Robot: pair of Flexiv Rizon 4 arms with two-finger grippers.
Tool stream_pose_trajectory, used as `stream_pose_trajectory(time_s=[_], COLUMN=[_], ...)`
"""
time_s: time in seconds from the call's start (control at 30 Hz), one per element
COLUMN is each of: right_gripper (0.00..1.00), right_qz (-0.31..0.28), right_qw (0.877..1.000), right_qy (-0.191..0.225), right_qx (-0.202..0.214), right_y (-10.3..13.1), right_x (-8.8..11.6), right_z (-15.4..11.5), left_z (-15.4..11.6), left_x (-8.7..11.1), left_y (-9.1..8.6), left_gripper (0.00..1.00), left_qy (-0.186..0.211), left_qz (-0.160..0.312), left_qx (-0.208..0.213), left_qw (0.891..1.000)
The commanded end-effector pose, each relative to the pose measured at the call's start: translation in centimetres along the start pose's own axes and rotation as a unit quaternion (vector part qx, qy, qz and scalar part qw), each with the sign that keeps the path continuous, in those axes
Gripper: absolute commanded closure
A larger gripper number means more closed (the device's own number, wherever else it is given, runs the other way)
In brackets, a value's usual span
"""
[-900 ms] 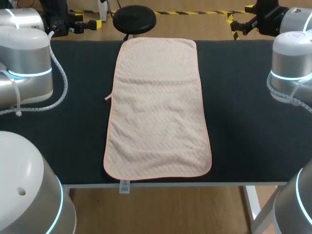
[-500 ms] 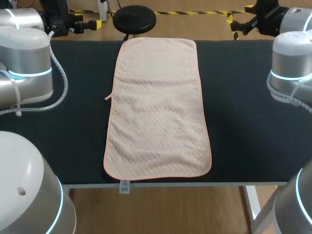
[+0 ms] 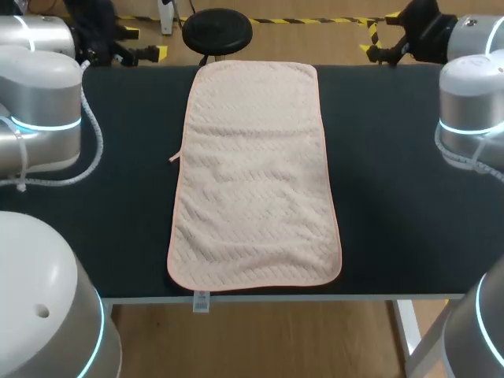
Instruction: Fold the towel
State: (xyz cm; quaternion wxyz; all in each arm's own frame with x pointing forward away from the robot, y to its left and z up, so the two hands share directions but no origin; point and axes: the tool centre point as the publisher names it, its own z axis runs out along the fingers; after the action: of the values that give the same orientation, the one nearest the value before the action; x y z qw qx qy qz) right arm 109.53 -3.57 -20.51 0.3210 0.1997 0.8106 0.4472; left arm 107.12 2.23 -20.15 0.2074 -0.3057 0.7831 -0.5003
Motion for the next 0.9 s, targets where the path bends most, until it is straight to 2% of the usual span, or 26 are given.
stream_pose_trajectory(time_s=[0.03, 0.1, 0.17, 0.2, 0.27, 0.37, 0.4, 0.9], right_gripper=[0.0, 0.0, 0.0, 0.0, 0.0, 0.0, 0.0, 0.0], right_qz=[-0.191, -0.227, -0.251, -0.261, -0.264, -0.262, -0.262, -0.262], right_qw=[0.963, 0.951, 0.94, 0.936, 0.931, 0.928, 0.928, 0.928], right_qy=[0.159, 0.177, 0.199, 0.202, 0.22, 0.234, 0.234, 0.234], right_qx=[0.107, 0.116, 0.12, 0.12, 0.121, 0.125, 0.125, 0.125], right_y=[0.0, -0.3, -0.6, -0.7, -1.0, -1.3, -1.3, -1.3], right_x=[-0.4, 0.0, 0.5, 0.8, 1.5, 2.2, 2.2, 2.2], right_z=[0.0, 0.0, 0.0, 0.0, 0.1, 0.1, 0.1, 0.1], left_z=[0.6, 0.9, 1.1, 1.3, 1.4, 1.8, 1.8, 1.8], left_x=[0.4, 1.1, 1.6, 1.7, 1.8, 2.0, 2.0, 2.0], left_y=[0.6, 1.4, 2.1, 2.5, 2.7, 3.2, 3.3, 3.3], left_gripper=[0.0, 0.0, 0.0, 0.0, 0.0, 0.0, 0.0, 0.0], left_qy=[0.012, 0.013, 0.013, 0.012, 0.009, -0.008, -0.011, -0.011], left_qz=[0.181, 0.241, 0.28, 0.29, 0.286, 0.297, 0.288, 0.288], left_qx=[-0.168, -0.211, -0.24, -0.251, -0.267, -0.302, -0.314, -0.314], left_qw=[0.969, 0.947, 0.929, 0.924, 0.92, 0.906, 0.905, 0.905])
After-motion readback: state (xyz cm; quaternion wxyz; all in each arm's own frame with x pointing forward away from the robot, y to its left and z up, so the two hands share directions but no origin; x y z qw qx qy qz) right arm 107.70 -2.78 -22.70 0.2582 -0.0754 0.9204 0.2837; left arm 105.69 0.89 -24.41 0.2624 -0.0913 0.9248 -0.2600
